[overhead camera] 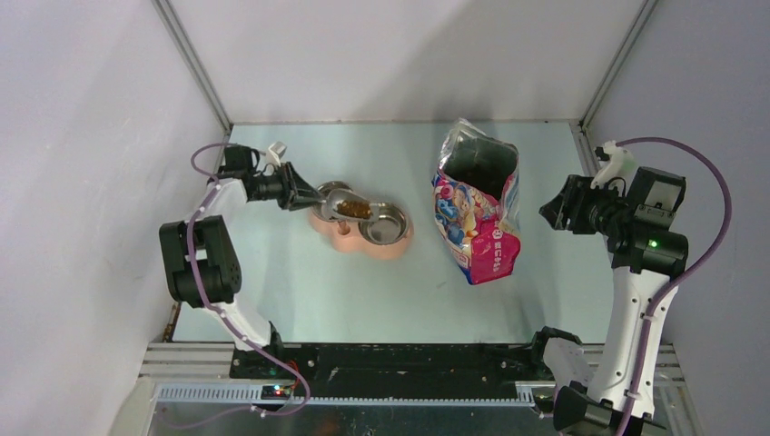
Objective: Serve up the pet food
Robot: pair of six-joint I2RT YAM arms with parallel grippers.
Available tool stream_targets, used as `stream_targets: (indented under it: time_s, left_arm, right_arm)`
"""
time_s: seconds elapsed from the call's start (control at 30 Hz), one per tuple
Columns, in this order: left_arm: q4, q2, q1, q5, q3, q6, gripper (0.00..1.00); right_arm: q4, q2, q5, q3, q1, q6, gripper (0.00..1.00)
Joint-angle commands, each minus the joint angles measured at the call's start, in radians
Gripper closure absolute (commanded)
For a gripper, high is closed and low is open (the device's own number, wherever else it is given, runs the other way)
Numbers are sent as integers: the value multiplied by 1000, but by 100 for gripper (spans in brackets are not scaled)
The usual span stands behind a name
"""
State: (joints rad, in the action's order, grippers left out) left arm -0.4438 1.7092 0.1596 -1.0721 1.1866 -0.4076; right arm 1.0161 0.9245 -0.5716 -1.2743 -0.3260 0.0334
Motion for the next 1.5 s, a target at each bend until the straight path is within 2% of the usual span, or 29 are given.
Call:
stream_targets:
  time_s: [0.0, 0.2, 0.33, 0.5, 0.7, 0.8, 1.03, 1.2, 1.47]
  left_arm:
    - [-244, -11, -1, 64, 14, 250, 100]
    - [-218, -46, -12, 159, 26, 221, 100]
    - [-272, -67, -56, 263, 75, 283, 100]
    - [-330, -97, -139, 452, 125, 361, 100]
    - [-310, -150, -221, 673, 139, 305, 100]
    - [-310, -186, -273, 757, 157, 337, 100]
    - [-321, -227, -393, 857, 195, 399, 100]
    - [-340, -250, -449, 873, 236, 461, 100]
    - [-361, -292, -475, 860, 278, 513, 100]
  right_arm:
    - [-11, -7, -14, -36, -11, -11, 43]
    - [-16, -12, -19, -27, -17, -20, 43]
    - [-19, -19, -24, -17, -23, -26, 43]
    - [-23, -28, -34, -10, -28, -29, 43]
    - [-25, -40, -47, -11, -30, -45, 43]
    - [-27, -41, -71, -10, -30, -61, 43]
    - [-32, -43, -87, -10, -36, -79, 43]
    - [-26, -60, -82, -10, -40, -72, 43]
    - [-24, -62, -87, -10, -41, -68, 43]
